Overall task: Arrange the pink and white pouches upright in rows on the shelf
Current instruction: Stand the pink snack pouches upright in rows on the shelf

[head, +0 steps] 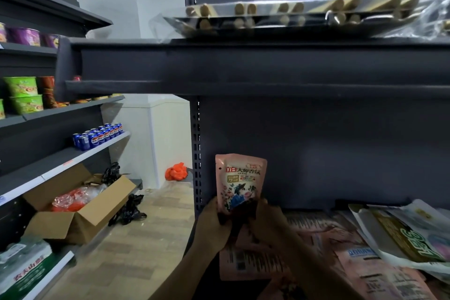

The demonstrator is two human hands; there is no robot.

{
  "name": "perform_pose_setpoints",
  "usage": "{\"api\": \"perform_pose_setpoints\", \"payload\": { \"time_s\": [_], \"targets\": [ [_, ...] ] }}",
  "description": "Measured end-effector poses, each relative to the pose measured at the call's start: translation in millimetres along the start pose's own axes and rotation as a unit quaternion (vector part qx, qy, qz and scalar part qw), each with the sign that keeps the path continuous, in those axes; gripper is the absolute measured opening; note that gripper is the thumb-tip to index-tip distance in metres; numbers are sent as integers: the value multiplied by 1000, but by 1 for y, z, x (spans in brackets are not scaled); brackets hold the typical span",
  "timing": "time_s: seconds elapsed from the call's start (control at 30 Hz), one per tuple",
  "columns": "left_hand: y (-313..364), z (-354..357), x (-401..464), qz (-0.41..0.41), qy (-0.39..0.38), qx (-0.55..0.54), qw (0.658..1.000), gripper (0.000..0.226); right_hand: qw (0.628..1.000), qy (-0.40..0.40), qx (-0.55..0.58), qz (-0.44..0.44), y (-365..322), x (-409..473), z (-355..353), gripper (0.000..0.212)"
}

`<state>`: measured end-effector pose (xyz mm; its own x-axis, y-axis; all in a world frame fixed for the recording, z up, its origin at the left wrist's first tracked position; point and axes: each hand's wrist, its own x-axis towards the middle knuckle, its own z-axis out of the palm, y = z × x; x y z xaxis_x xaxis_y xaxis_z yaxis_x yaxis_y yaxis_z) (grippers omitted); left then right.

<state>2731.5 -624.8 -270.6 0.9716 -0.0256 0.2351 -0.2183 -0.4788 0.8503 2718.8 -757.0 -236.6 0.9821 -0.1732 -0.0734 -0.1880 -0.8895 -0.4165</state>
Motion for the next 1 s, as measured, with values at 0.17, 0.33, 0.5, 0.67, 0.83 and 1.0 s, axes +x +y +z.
{"api": "perform_pose_setpoints", "payload": {
  "time_s": [0.17, 0.33, 0.5, 0.67, 0.83, 1.0],
  "targets": [
    [6, -4, 1, 2, -35, 15, 999, 47, 1000, 0, 14, 12, 2, 0, 1, 57],
    [12, -9, 1, 12, -75, 28, 997, 53, 999, -4, 40, 31, 3, 0, 1, 63],
    [18, -17, 1, 14, -93, 41, 995, 52, 993, 11, 113, -1, 8, -6, -9, 74],
    [44, -25, -5, -11, -25, 29, 999, 36, 990, 65, 113, -55, 17, -24, -38, 59],
    [82, -20, -17, -17, 31, 83, 996, 16, 988, 85, 29, -127, 25, -58, -76, 42],
    [95, 4, -55, 111, -182, 225, 951, 32, 984, 108, 61, -125, 42, -89, -92, 32]
  ]
}}
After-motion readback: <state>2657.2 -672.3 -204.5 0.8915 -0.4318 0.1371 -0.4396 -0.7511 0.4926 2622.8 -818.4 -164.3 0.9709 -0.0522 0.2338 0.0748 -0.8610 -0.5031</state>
